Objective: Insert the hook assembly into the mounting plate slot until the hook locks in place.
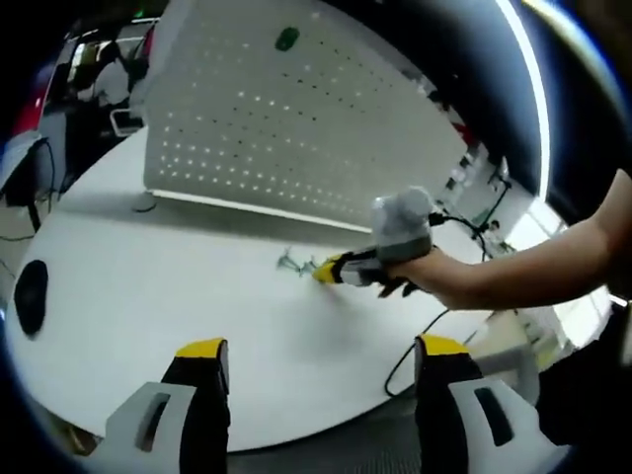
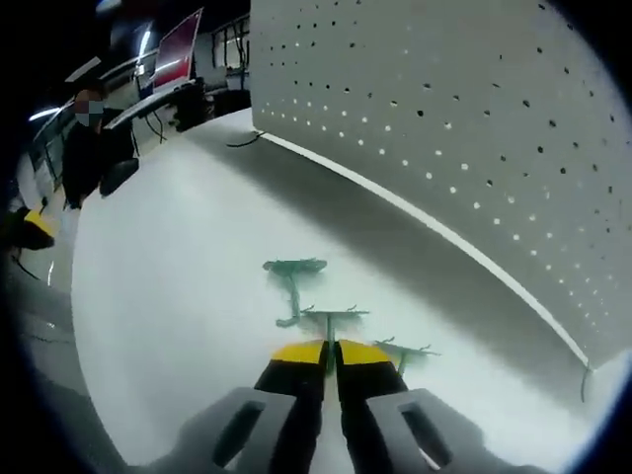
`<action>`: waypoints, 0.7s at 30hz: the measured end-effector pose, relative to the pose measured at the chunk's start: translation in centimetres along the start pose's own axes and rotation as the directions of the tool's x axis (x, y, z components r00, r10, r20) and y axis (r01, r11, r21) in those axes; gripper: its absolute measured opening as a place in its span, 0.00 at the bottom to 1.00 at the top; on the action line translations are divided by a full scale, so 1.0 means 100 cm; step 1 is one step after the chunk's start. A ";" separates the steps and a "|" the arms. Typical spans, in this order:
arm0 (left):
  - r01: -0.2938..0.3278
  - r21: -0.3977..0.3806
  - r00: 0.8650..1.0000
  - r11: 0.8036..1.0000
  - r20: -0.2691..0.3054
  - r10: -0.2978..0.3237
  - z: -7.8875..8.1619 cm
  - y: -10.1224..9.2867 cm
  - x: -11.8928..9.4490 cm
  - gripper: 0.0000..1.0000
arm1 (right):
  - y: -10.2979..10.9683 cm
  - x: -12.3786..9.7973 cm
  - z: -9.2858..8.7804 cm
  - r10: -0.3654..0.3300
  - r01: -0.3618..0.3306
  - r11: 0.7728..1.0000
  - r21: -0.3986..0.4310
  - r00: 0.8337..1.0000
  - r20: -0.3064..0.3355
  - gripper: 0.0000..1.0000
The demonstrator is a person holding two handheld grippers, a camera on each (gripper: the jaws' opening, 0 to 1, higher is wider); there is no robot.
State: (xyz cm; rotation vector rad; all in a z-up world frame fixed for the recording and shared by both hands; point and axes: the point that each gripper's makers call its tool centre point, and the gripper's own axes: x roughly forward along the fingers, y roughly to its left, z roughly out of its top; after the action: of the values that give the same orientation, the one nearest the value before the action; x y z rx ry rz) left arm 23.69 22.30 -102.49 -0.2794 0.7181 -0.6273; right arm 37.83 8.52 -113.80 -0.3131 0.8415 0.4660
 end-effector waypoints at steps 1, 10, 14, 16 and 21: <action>0.001 0.001 1.000 1.000 0.000 -0.001 0.000 0.000 0.000 0.78 | -0.001 0.000 0.000 0.000 0.000 1.000 0.027 1.000 0.002 0.01; 0.015 0.011 1.000 1.000 0.000 -0.015 0.001 -0.004 -0.002 0.77 | -0.004 -0.015 0.005 -0.004 -0.005 0.986 0.167 0.999 0.050 0.00; 0.027 0.004 1.000 1.000 -0.014 -0.027 0.000 -0.004 0.001 0.78 | -0.004 -0.025 0.015 0.000 -0.012 0.985 0.170 0.998 0.068 0.00; 0.035 -0.001 0.999 0.999 -0.023 -0.035 0.000 -0.002 0.003 0.79 | -0.005 -0.030 0.020 0.008 -0.023 0.981 0.193 0.997 0.081 0.00; 0.028 0.049 0.999 0.998 -0.038 -0.026 0.009 0.006 0.007 0.78 | -0.005 -0.045 0.034 0.022 -0.057 0.958 0.282 0.992 0.126 0.00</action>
State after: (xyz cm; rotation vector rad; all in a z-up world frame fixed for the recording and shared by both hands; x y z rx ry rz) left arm 24.95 22.35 -102.47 -0.2327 0.7350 -0.6766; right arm 37.65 8.38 -108.12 -0.0007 0.7850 0.3904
